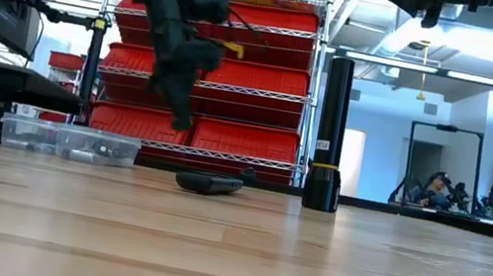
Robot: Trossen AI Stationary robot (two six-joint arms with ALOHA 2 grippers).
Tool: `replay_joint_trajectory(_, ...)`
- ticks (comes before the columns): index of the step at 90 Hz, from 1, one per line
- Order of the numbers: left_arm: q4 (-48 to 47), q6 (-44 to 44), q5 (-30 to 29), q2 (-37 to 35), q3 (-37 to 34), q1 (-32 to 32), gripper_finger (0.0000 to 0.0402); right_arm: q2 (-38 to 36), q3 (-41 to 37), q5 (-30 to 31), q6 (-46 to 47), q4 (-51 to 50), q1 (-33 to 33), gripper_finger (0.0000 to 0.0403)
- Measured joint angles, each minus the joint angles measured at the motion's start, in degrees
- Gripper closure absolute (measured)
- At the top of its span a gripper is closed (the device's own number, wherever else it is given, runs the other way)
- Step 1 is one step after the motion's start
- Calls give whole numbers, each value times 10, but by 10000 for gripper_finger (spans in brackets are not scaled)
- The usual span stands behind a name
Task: Insert battery
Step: Move the flashlight lid to the center
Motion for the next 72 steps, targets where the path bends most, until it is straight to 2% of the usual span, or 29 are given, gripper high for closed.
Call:
replay_joint_trajectory(16, -13, -6, 0, 82, 25, -20, 402, 0, 0, -1, 7, -2, 8, 189)
replay_joint_trajectory(27, -28, -6, 0, 110, 48, -24, 402, 0, 0, -1, 7, -1, 14, 189)
replay_joint_trajectory(72, -28, 18, 20, 114, 56, -20, 395, -1, 0, -2, 7, 2, 28, 189)
